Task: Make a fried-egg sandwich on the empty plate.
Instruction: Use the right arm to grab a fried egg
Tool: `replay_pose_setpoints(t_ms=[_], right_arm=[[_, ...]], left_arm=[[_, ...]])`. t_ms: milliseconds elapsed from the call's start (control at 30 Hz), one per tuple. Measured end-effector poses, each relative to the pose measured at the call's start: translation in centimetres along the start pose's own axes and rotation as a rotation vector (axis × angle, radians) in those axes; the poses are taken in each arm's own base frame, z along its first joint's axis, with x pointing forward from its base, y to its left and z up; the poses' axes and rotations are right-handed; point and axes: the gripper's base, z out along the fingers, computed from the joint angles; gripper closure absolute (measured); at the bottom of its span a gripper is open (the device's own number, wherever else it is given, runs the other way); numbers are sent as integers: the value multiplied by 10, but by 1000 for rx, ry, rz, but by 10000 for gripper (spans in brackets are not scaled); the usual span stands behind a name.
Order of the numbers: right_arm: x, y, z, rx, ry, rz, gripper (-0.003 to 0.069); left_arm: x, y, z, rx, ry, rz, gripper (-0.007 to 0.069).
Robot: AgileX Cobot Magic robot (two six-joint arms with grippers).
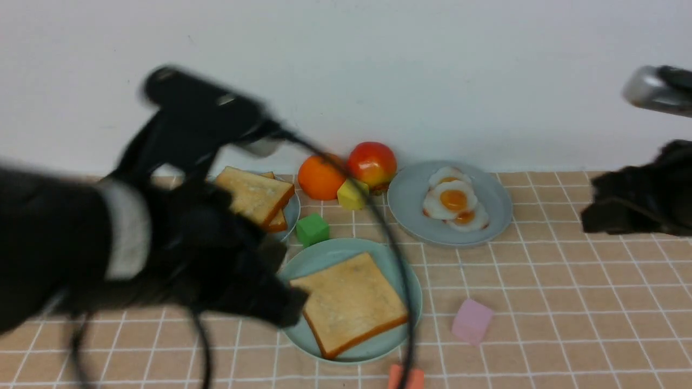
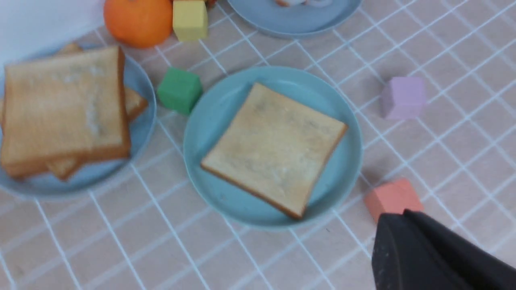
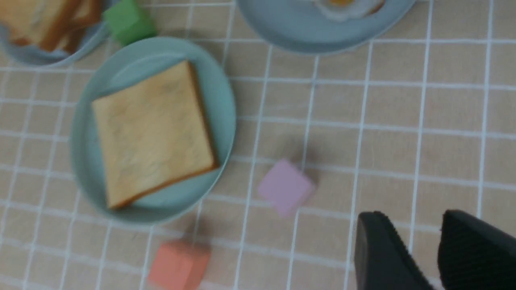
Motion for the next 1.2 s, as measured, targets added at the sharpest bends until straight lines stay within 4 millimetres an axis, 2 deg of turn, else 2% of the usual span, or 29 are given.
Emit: replay_pose_setpoints(t_ms=[33,133,200,267,300,367,400,467,500,633,733,900,1200], right_arm=[[-11,-5,24,-1,48,20,419],[-31,-11,56,-14,84,40,419],[-46,-15,81,-27,103,51,419],[-51,-18,94,-31,115,59,419],[-59,-20,108,-38,120,68,418],[-69,-22,119,-45,118,74,412],[-77,-25,134,-61,123,94,400],[-81,-29,145,-73,130,115,388],[-90,-34,157,-96,121,146,361],[-104,-44,190,-125,107,157,293],[-112,-48,206,-139,92,155,256],[-119,-54,228,-149,68,164,240],[-116,-61,249,-152,55,194,239]], left_arm=[[13,3,-11,18,-48,-47,638],[27,8,-28,53,-156,-106,638],[30,9,-38,82,-242,-118,638],[31,9,-44,99,-294,-114,638],[30,9,-50,118,-350,-110,638],[29,9,-53,127,-378,-107,638],[28,9,-56,137,-402,-103,638],[27,9,-57,142,-415,-102,638],[27,9,-57,143,-416,-104,638],[28,9,-56,142,-413,-104,638],[28,9,-56,142,-413,-104,638],[28,9,-56,142,-413,-104,638],[28,9,-56,142,-413,-104,638]])
